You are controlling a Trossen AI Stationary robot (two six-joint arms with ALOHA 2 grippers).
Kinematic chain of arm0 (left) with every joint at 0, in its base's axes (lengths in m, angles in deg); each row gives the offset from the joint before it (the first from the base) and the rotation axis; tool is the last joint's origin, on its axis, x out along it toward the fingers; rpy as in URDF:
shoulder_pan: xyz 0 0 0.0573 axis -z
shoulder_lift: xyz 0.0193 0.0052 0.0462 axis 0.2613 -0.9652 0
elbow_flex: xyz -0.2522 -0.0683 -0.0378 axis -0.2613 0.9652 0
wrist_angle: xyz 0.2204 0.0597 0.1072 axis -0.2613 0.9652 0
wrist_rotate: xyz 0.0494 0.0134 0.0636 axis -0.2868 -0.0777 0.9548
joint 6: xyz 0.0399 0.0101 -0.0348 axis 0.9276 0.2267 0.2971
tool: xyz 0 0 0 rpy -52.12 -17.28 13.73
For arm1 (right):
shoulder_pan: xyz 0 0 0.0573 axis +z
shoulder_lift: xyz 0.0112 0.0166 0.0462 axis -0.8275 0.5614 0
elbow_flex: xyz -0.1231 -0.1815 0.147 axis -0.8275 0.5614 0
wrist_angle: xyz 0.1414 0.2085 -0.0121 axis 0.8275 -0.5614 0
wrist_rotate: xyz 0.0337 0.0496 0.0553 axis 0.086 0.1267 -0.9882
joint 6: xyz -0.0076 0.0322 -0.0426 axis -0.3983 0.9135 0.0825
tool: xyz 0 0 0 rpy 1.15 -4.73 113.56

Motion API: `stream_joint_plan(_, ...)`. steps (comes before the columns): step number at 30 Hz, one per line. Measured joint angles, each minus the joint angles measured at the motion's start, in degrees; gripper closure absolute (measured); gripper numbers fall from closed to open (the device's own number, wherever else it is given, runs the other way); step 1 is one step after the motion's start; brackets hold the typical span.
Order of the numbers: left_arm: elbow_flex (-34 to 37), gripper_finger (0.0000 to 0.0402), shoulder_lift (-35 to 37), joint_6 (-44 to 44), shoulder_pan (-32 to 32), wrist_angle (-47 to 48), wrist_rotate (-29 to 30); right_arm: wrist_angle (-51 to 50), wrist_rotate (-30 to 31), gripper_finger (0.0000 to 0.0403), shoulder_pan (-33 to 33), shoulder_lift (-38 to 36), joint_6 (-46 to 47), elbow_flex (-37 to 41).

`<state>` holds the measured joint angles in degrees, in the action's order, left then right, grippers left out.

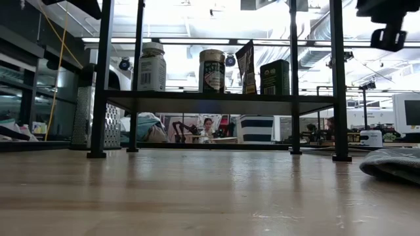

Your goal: Shelf spices

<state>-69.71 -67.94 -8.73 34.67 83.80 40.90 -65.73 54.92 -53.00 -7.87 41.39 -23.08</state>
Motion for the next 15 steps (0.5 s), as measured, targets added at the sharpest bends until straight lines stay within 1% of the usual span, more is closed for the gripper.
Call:
stream_joint_plan(2, 0.0, 0.0401, -1.32, 0.0, -0.05, -0.01, -0.01, 1.7, 5.83, 0.0403, 1.64, 2.06, -0.79, 0.0)
stream_joint_plan(4, 0.0, 0.0401, -2.56, -0.02, -0.04, -0.03, -0.25, 3.96, 8.1, 0.0403, 3.01, 4.29, -1.23, 0.0)
stream_joint_plan(6, 0.0, 0.0401, -3.8, -0.06, -0.03, -0.3, -0.56, 5.87, 8.11, 0.0403, 4.33, 6.39, -1.53, 0.0)
stream_joint_plan(10, 0.02, 0.0401, -5.65, -0.05, -0.03, -2.47, -0.71, 6.06, 9.67, 0.0403, 6.18, 9.63, -1.77, 0.0)
stream_joint_plan(15, 0.0, 0.0402, -7.2, -1.22, 0.3, -4.77, -5.1, 5.38, 14.33, 0.0403, 6.59, 10.37, -3.69, 0.02)
